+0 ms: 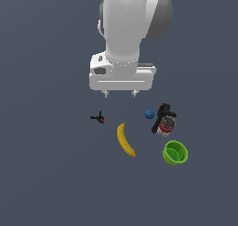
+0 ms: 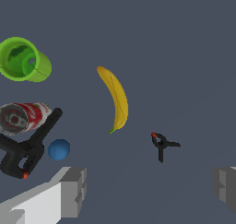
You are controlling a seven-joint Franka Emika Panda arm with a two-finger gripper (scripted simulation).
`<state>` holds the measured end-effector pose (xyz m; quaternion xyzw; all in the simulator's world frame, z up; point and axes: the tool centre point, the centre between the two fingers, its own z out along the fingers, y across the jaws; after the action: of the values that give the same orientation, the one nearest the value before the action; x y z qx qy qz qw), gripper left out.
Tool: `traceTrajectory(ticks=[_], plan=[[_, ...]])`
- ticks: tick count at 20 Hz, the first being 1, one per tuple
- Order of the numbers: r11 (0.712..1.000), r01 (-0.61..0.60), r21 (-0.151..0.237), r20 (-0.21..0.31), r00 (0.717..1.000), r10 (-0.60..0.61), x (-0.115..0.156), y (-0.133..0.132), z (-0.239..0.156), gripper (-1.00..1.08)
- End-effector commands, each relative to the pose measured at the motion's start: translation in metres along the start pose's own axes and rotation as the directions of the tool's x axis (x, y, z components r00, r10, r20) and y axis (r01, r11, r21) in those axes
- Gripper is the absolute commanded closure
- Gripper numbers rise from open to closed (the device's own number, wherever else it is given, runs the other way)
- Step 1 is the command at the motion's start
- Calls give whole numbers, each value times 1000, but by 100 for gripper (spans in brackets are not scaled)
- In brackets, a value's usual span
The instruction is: Pick up a designated object from a clutter of objects.
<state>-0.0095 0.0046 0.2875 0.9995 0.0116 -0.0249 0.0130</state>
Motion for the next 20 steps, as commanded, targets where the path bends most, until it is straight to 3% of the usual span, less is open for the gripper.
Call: traceTrajectory(ticks=[1, 20], plan=[[1000, 0, 0, 0, 1000, 0, 0, 0, 0, -92], [999, 41, 11, 9, 999, -41, 1, 2, 9, -92]])
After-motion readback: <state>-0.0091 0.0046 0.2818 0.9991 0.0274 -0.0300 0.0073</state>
